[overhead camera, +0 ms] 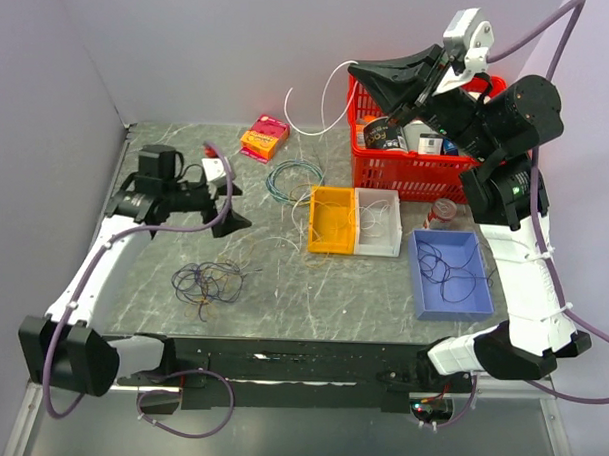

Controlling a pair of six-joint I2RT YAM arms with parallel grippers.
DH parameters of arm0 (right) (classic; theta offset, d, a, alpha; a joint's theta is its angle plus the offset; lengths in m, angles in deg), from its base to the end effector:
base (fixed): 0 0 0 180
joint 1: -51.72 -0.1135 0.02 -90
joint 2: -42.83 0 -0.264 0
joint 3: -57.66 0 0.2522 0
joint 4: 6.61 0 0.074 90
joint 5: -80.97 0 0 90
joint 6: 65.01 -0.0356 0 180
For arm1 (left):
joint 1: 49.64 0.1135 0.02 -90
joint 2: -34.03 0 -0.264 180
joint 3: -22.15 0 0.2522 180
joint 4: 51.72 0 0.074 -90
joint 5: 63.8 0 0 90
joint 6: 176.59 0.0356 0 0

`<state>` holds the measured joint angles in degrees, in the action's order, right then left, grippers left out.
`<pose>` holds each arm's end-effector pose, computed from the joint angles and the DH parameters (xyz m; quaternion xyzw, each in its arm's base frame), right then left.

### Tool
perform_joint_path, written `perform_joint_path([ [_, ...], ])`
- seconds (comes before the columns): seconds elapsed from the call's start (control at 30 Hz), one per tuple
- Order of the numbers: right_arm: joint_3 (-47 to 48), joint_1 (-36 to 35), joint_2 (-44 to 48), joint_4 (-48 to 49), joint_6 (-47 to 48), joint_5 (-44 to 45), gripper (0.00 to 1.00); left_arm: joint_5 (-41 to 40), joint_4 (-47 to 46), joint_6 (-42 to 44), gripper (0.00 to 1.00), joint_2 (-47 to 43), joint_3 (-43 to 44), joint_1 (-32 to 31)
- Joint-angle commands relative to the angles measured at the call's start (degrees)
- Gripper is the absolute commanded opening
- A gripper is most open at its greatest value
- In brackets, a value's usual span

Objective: Untangle the cables

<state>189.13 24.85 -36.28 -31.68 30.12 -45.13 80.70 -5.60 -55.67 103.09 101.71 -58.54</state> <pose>0.1827 0.1161 0.6196 -0.3907 0.4026 0.3114 0.7670 0.2431 -0.0674 0.3509 0.4660 0.6723 -0.3222 0.4765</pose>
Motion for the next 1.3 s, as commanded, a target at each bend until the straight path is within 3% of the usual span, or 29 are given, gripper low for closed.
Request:
perform_joint_path([
  [0.0, 1.3, -0.3, 1.6, 3.0, -1.3, 0.9, 0.0, -1.1, -5.2, -2.8, 0.92, 3.2, -0.7, -5.7],
  [0.13, 1.1, -0.3, 2.0, 2.9, -1.0, 3.0, 0.0, -7.6, -8.3, 2.3, 0.95, 3.2, -7.8, -13.8],
  [0.33, 2.9, -0.3, 1.1, 1.3, -1.4, 2.8, 0.0, -11.8, -13.8, 4.2, 0.95, 6.5, -11.7, -15.7],
  [0.43, 2.3, -0.5, 1.5, 1.6, -1.3, 3.0, 0.0, -14.0, -13.9, 4.5, 0.88, 7.9, -11.9, -16.2],
  [0.53, 1.6, -0.4, 2.0, 1.4, -0.7, 3.5, 0.0, -15.4, -13.3, 4.7, 0.57, 7.9, -12.4, -16.2],
  [0.57, 1.6, -0.4, 2.3, 1.2, -0.2, 3.8, 0.0, -15.1, -12.5, 5.2, 0.34, 7.8, -12.4, -16.2],
  [0.63, 1.2, -0.3, 2.6, 0.3, 0.4, 5.0, 0.0, -14.6, -11.5, 4.7, 0.03, 6.3, -12.6, -16.1],
  [0.67, 1.1, -0.3, 3.0, -0.2, 1.2, 5.5, 0.0, -14.6, -11.5, 3.5, 0.01, 5.5, -12.9, -16.1],
  [0.8, 0.0, 0.2, 4.4, -2.3, 3.2, 10.5, 0.0, -15.7, -9.6, 3.4, 0.01, 1.4, -14.3, -14.4],
  [0.9, -0.2, 1.6, 4.8, -6.2, 5.8, 17.8, 0.0, -19.2, -10.6, 1.0, 0.01, -0.3, -15.7, -9.8],
  [1.0, -2.5, 5.6, 5.5, -9.0, 6.4, 24.6, 0.0, -19.1, -11.4, -0.5, 0.01, -1.5, -16.0, -1.2],
  [1.13, -11.8, 14.6, 9.5, -5.2, 0.0, 24.6, 0.0, -17.5, -10.6, -0.3, 0.01, -3.1, -16.1, 10.2],
  [1.23, -18.6, 16.0, 13.3, 0.3, -1.4, 21.3, 0.0, -10.3, -2.8, 9.0, 0.01, -3.1, -14.7, 10.5],
  [1.27, -18.8, 16.0, 13.6, 0.5, -2.7, 20.4, 0.0, -7.9, -1.5, 9.7, 0.06, -3.2, -14.4, 10.2],
])
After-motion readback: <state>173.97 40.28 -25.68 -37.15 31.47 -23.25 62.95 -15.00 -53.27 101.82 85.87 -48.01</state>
